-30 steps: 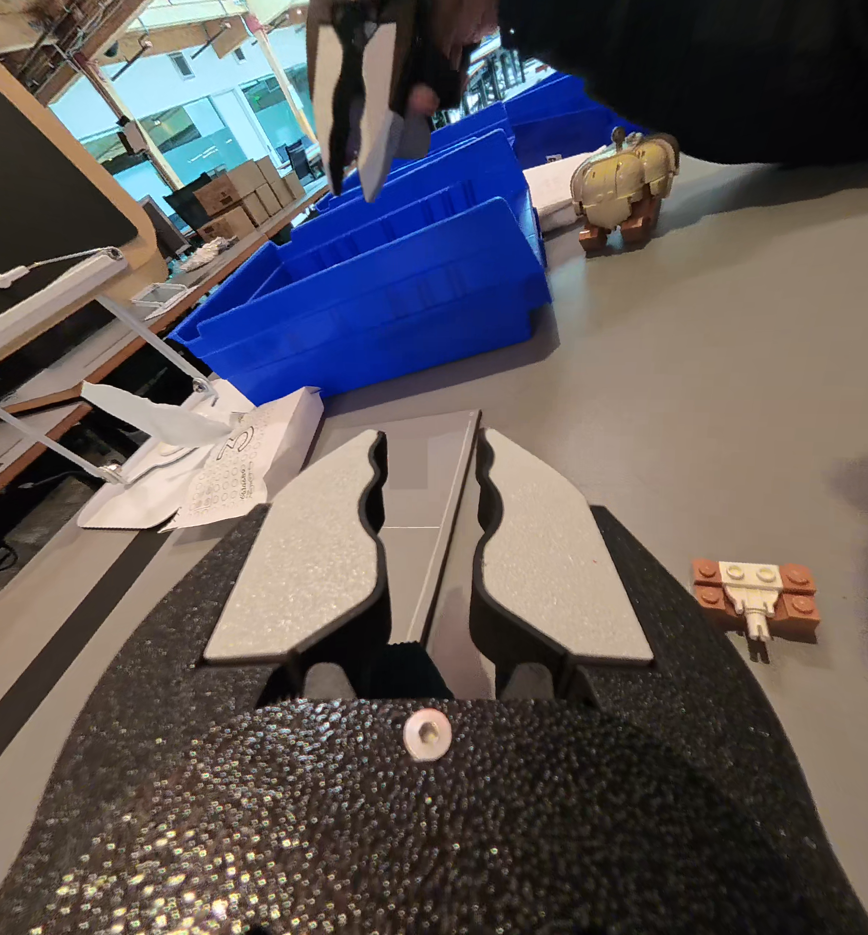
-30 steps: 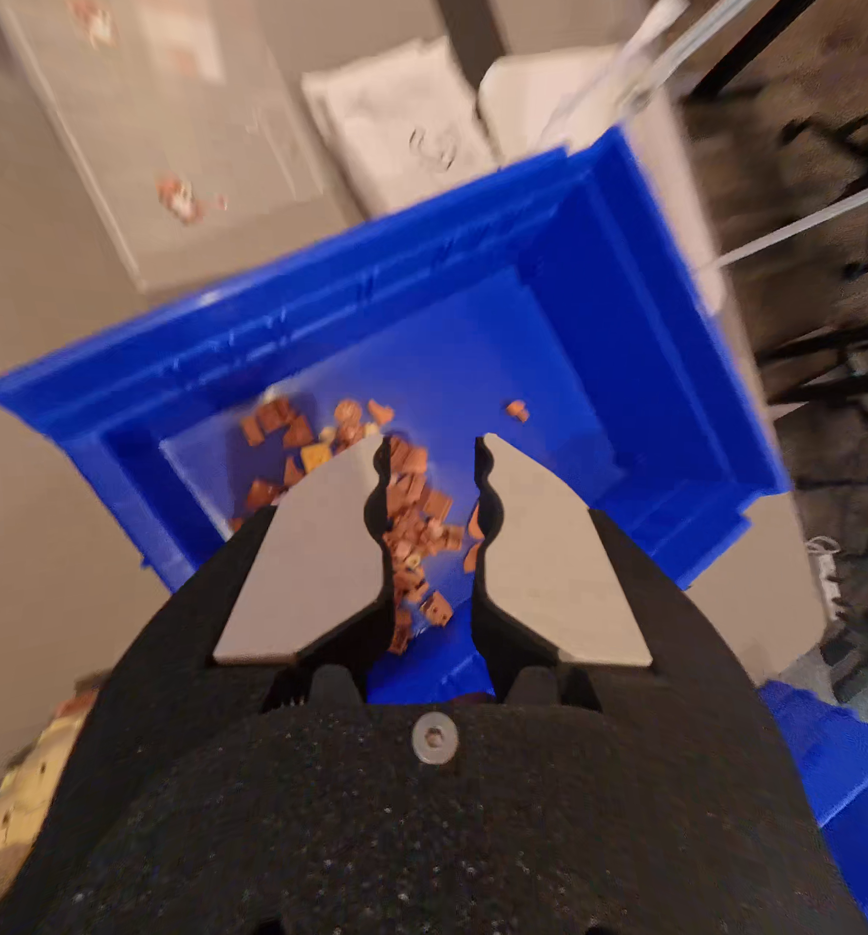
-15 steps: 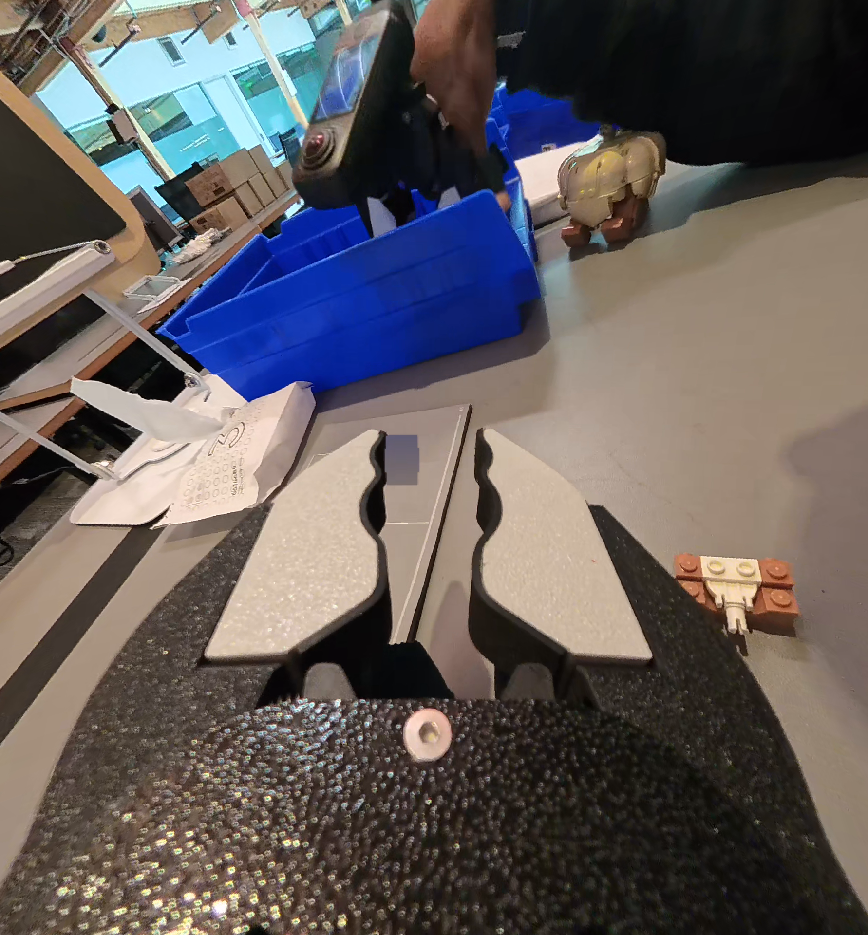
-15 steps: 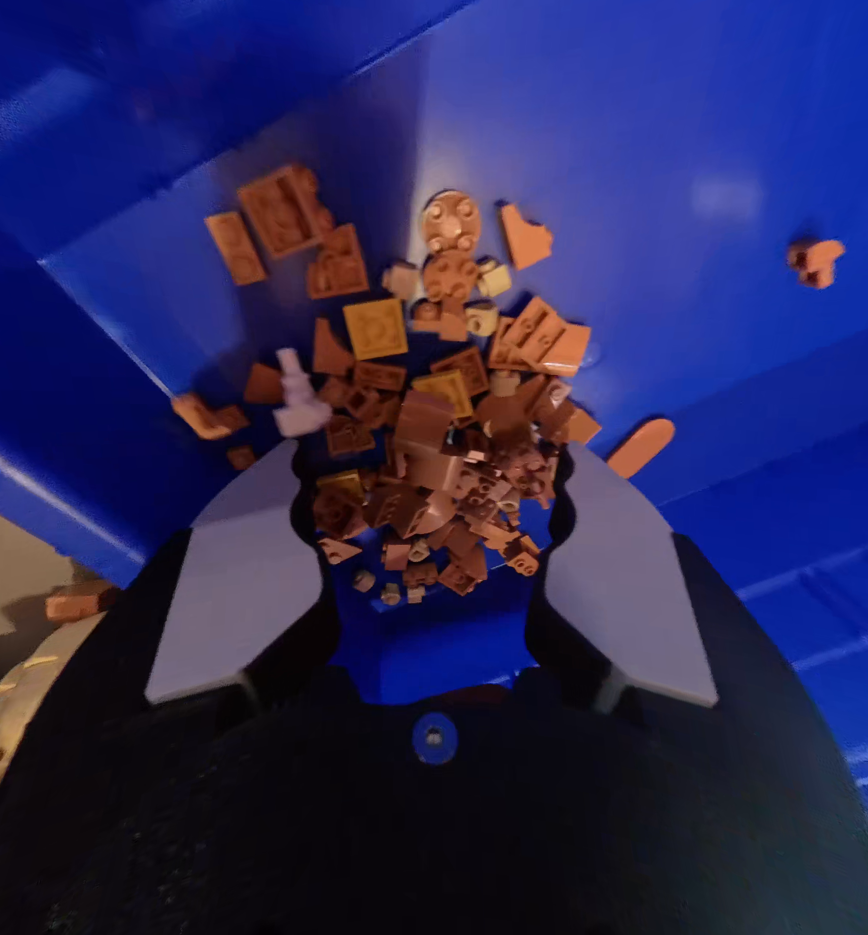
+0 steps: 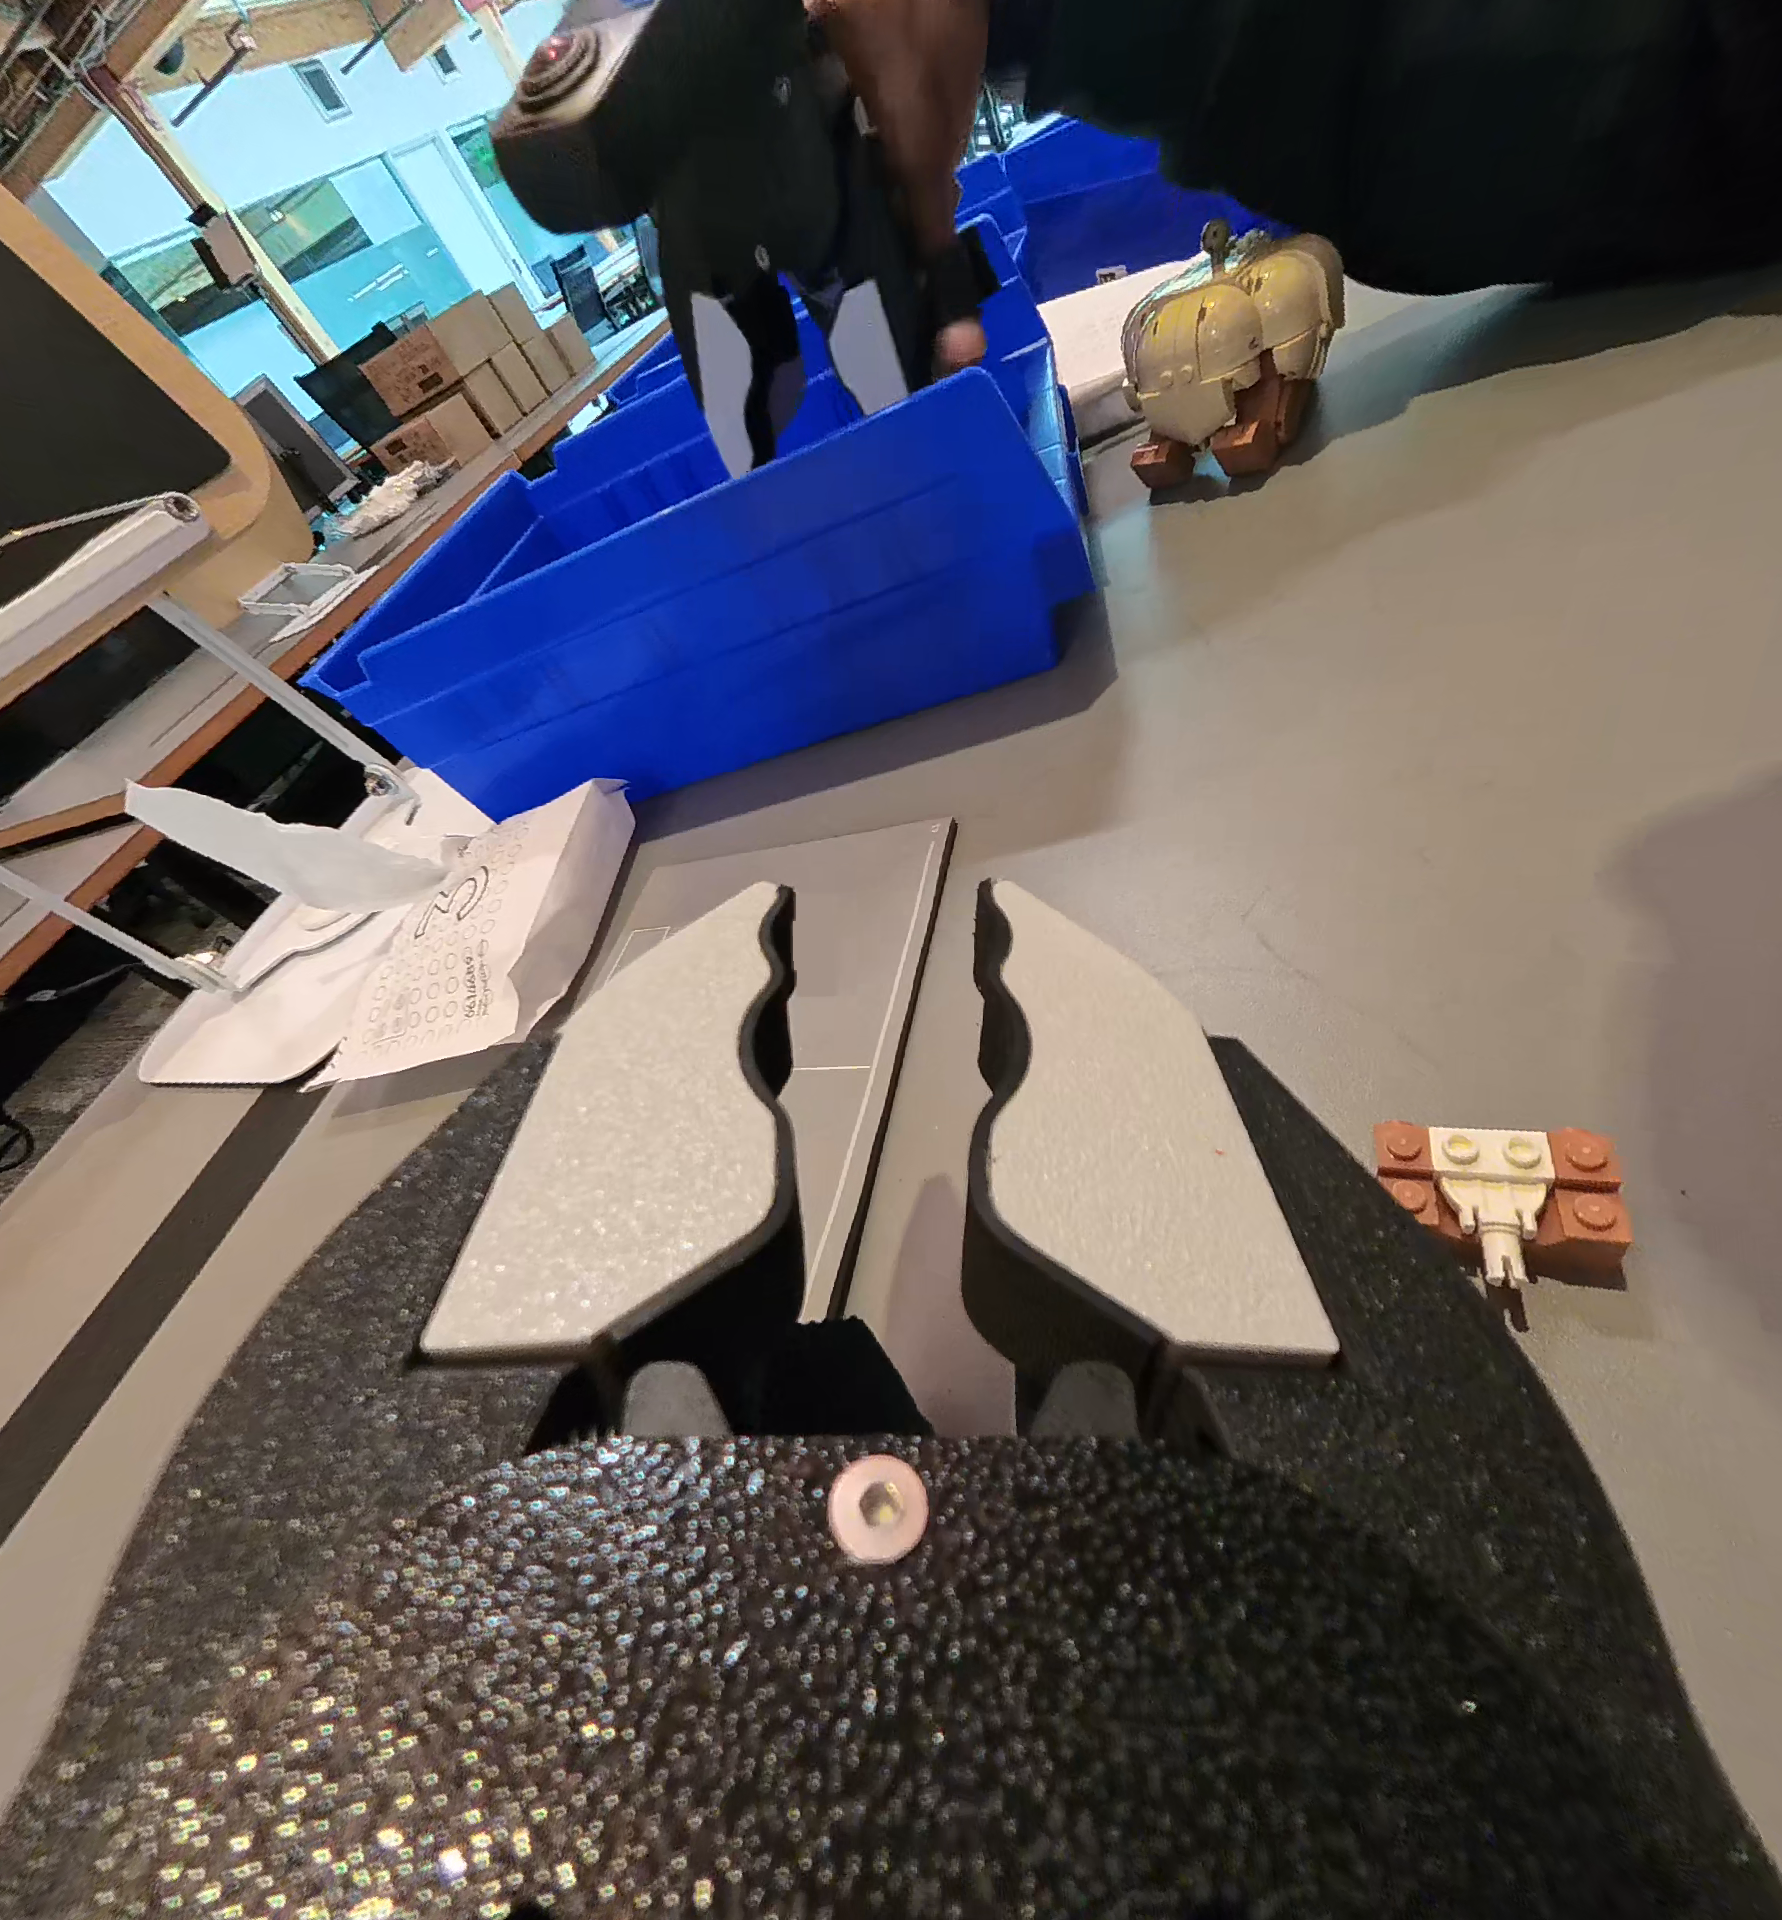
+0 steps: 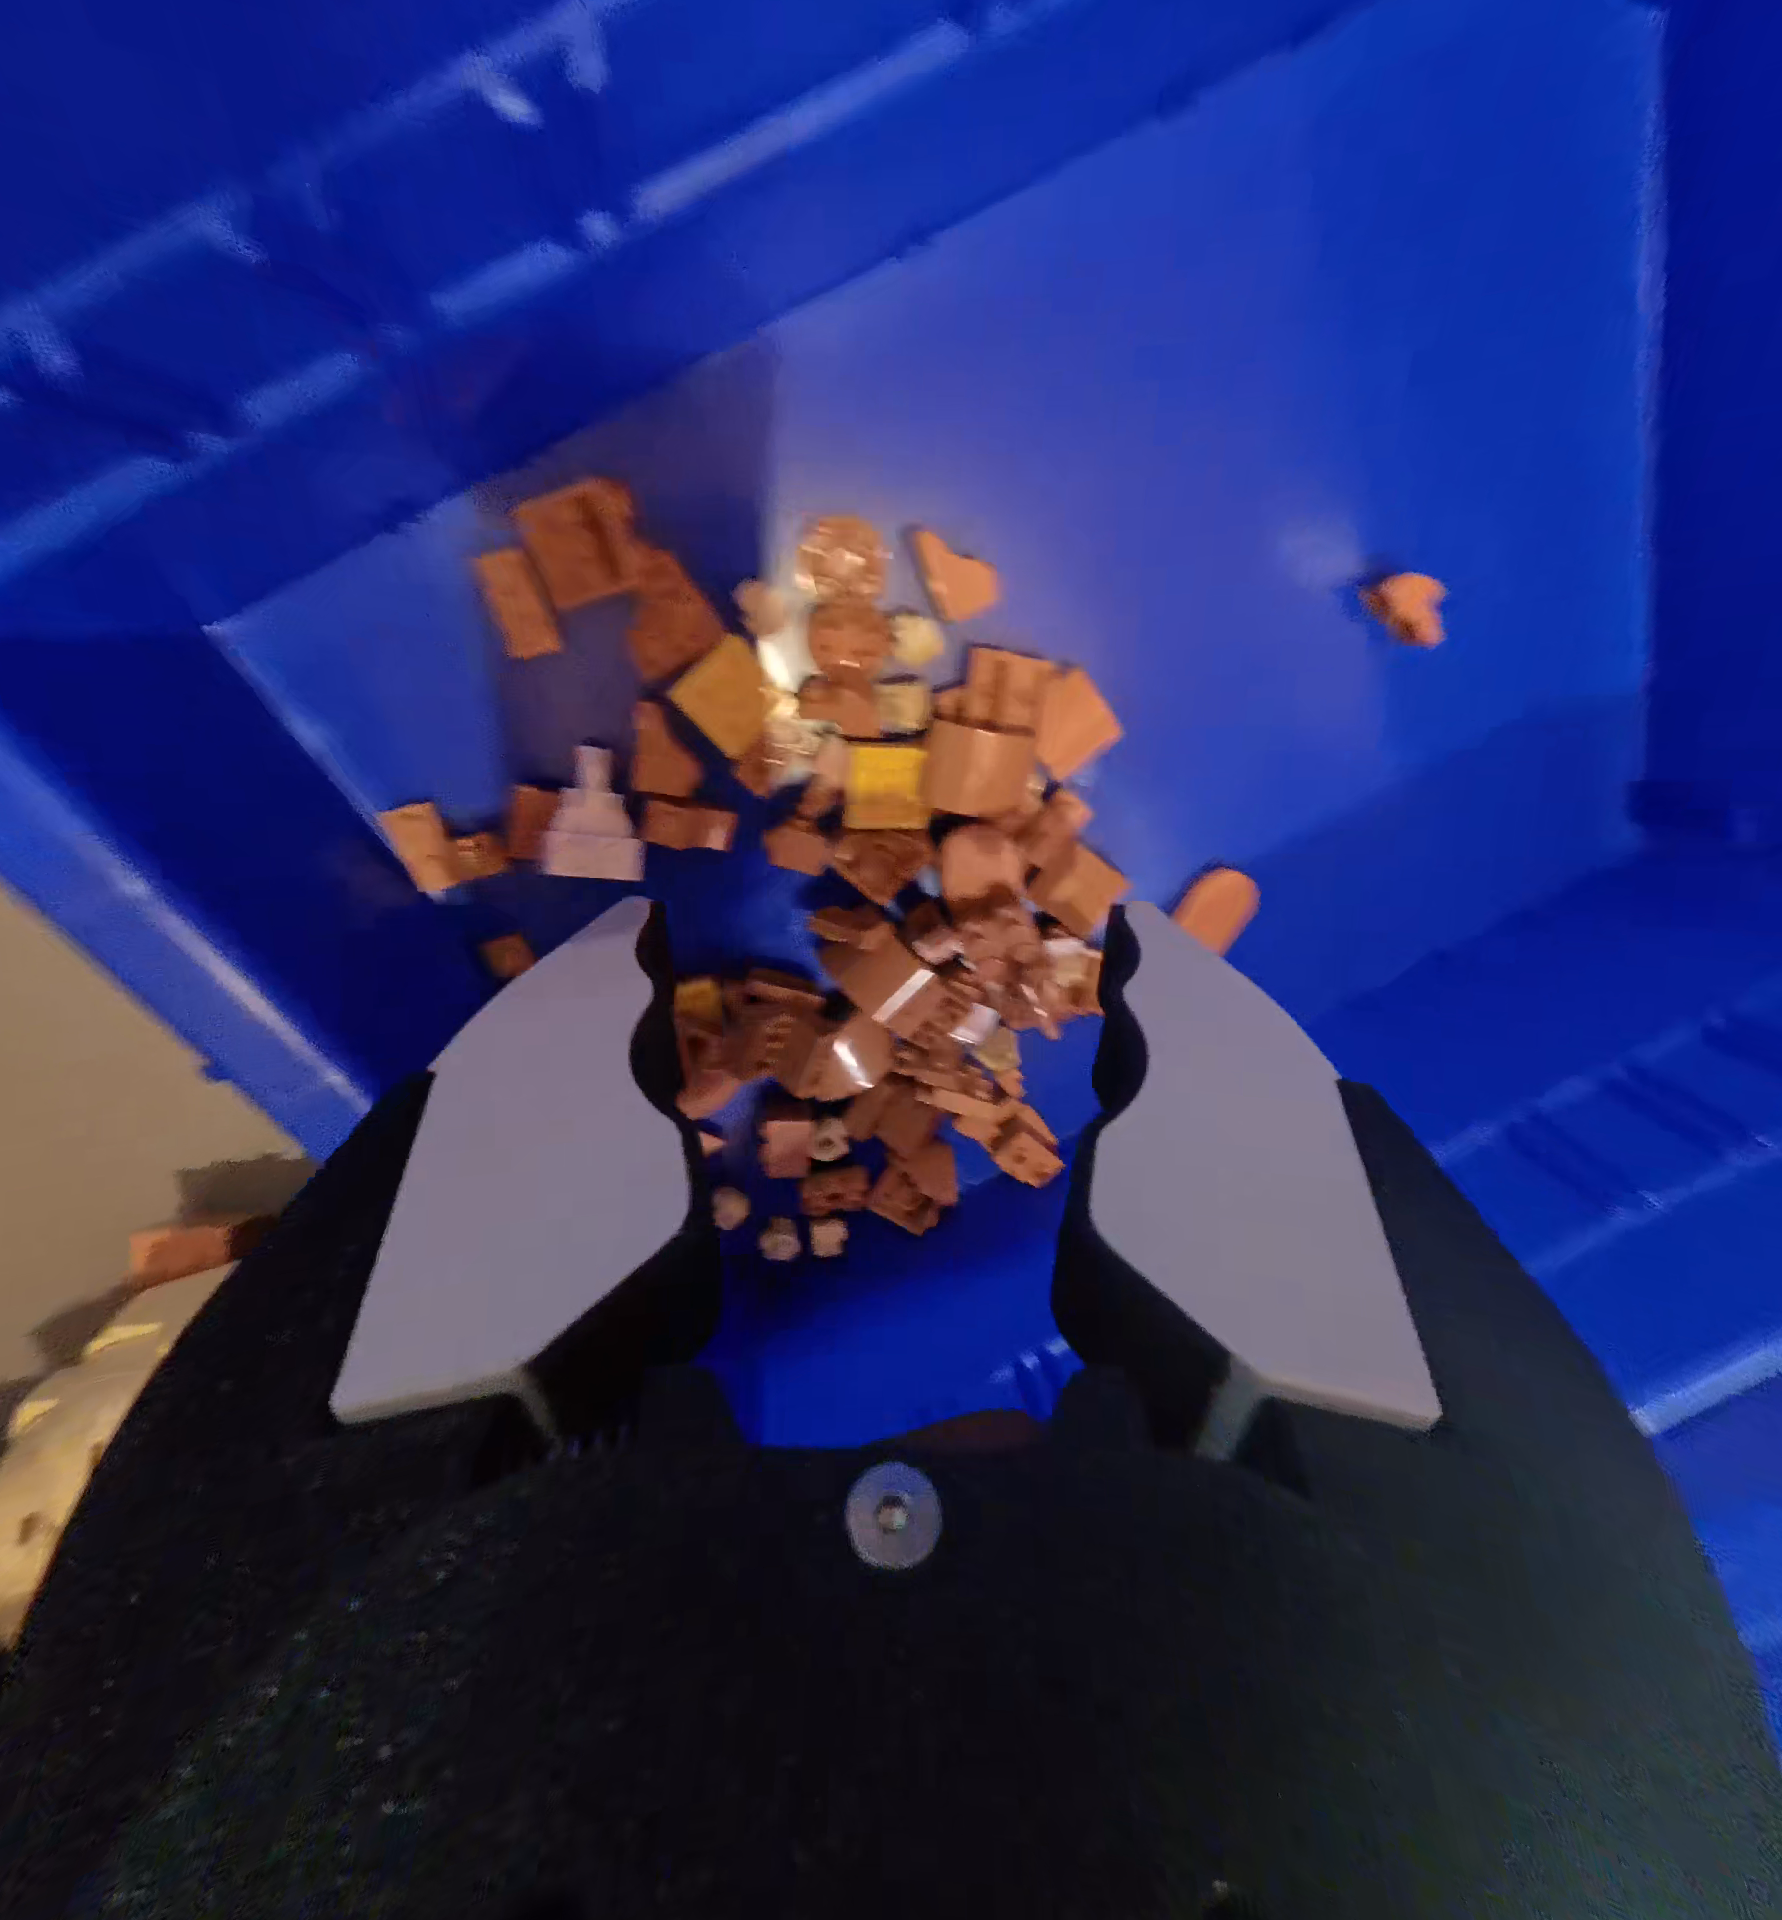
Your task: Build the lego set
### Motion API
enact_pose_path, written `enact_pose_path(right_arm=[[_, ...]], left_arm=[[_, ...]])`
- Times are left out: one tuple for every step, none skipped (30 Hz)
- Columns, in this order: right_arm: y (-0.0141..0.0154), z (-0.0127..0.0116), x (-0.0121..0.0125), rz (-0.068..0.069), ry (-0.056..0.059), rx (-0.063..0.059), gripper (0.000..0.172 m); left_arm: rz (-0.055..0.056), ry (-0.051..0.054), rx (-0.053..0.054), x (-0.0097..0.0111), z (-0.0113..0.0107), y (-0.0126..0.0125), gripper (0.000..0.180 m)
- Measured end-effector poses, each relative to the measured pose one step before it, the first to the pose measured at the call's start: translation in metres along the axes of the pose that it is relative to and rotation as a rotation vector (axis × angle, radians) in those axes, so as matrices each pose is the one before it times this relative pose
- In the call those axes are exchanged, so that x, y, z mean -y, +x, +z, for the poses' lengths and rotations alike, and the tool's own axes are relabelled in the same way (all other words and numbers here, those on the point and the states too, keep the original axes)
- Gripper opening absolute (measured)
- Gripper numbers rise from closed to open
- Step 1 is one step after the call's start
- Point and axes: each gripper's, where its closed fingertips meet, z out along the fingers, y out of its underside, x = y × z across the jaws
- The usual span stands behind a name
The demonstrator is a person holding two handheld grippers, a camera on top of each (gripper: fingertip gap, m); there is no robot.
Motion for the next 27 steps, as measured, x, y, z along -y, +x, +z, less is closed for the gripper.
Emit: enact_pose_path(right_arm=[[-0.00857,0.00327,0.00166,-0.0162,0.0015,0.0436,0.081],[-0.00587,0.00428,0.0015,-0.0205,-0.0057,0.0249,0.085],[-0.00355,0.00468,0.0014,-0.0174,-0.0108,0.012,0.088],[-0.00169,0.00464,0.00116,-0.0116,-0.0135,0.0043,0.09],[0.00138,0.00408,0.00073,-0.0076,-0.0142,-0.0104,0.09],[0.0034,0.00289,0.00001,-0.0017,-0.0156,-0.0176,0.091],[0.00597,0.00024,0.00313,0.0165,0.0116,-0.027,0.089],[0.01023,-0.00107,0.00199,0.0088,0.013,-0.0538,0.086],[0.01198,-0.00113,-0.00098,0.0071,0.0001,-0.0628,0.084],[0.00862,-0.00106,-0.00288,0.0121,-0.0066,-0.0391,0.084],[0.00641,-0.00145,-0.00251,0.013,0.0021,-0.0246,0.084],[0.00551,-0.00223,-0.00114,0.0117,0.0132,-0.0194,0.083],[0.00436,-0.00298,-0.00058,0.013,0.017,-0.0123,0.081],[0.00514,-0.00342,-0.00072,0.0137,0.0148,-0.0171,0.078],[0.00746,-0.0037,-0.00095,0.0139,0.0105,-0.0323,0.075],[0.00673,-0.0032,-0.00133,0.0157,0.0044,-0.0291,0.072],[0.00295,-0.00237,-0.0019,0.0151,-0.0018,-0.0064,0.071],[-0.00218,-0.0016,-0.00235,0.0074,-0.0054,0.019,0.071],[-0.0058,-0.0005,-0.00309,-0.005,-0.0103,0.0326,0.071],[-0.00713,0.00071,-0.00369,-0.0153,-0.0174,0.034,0.071],[-0.00706,0.00195,-0.00421,-0.0172,-0.0259,0.0306,0.071],[-0.00664,0.00301,-0.00447,-0.012,-0.0322,0.0286,0.071],[-0.00475,0.00349,-0.00362,-0.0087,-0.0307,0.0201,0.073],[-0.00256,0.00345,-0.00148,-0.0066,-0.0203,0.0091,0.074],[-0.00118,0.00326,-0.00026,-0.003,-0.0128,0.0044,0.074],[0.00118,0.00295,0.00021,-0.0001,-0.0107,-0.0078,0.074],[0.00388,0.00216,0.00055,0.002,-0.0086,-0.0235,0.074]], left_arm=[[0.0004,-0.0009,-0.0008,-0.00014,0.00015,0.00013,0.032],[0.0005,-0.001,-0.001,-0.00019,0.00005,0.00014,0.032],[0.0012,-0.0008,-0.001,-0.00006,0.00012,0.00028,0.032],[0.002,-0.001,-0.0014,-0.00009,0.0001,0.00028,0.032],[0.0027,-0.001,-0.0006,-0.00014,0.0001,0.00026,0.032],[0.0028,-0.0009,-0.0004,-0.00009,0.00009,0.00032,0.032],[0.0026,-0.0011,-0.0013,-0.00009,0.00017,0.00045,0.032],[0.0024,-0.0019,-0.0016,-0.00025,0.00016,0.00034,0.032],[0.0018,-0.0024,-0.0018,-0.00026,0.00031,0.00041,0.032],[0.0014,-0.0018,-0.0014,-0.00028,0.00018,0.00028,0.032],[0.0012,-0.0011,-0.0005,-0.0001,0.00021,0.00014,0.032],[0.0005,-0.0011,-0.0007,-0.00004,0.00009,0.00017,0.032],[0.0002,-0.0007,-0.0001,-0.00006,0.00004,0.00001,0.032],[0.0002,-0.0003,-0.0002,-0.00014,0.00012,-0.00003,0.032],[-0.0001,-0.0008,-0.0007,-0.00007,0.00004,0.0001,0.032],[-0.0001,-0.0011,-0.0003,-0.00012,0.00013,-0.00002,0.032],[0.0006,-0.0009,-0.0002,-0.00014,0.00015,0.00005,0.032],[0.0006,-0.0012,-0.0001,-0.00017,0.00013,0.00002,0.032],[0.0005,-0.0011,-0.0003,-0.00005,0.00009,0.00011,0.032],[0.0009,-0.0007,-0.0002,-0.00011,0.00005,0.0001,0.032],[0.0011,-0.0008,0.0,-0.00009,0.00014,0.00007,0.032],[0.001,-0.0015,-0.0003,-0.00015,0.00018,0.00013,0.032],[0.0012,-0.0017,-0.0002,-0.00017,0.00017,0.0001,0.032],[0.0015,-0.0012,0.0,-0.0002,0.00011,0.00018,0.032],[0.0013,-0.0007,0.0002,-0.00007,0.00003,0.00011,0.032],[0.0011,-0.0005,0.0002,-0.00008,0.00007,0.00004,0.032],[0.0006,-0.0007,0.0,0.00001,0.00012,0.00006,0.032]])
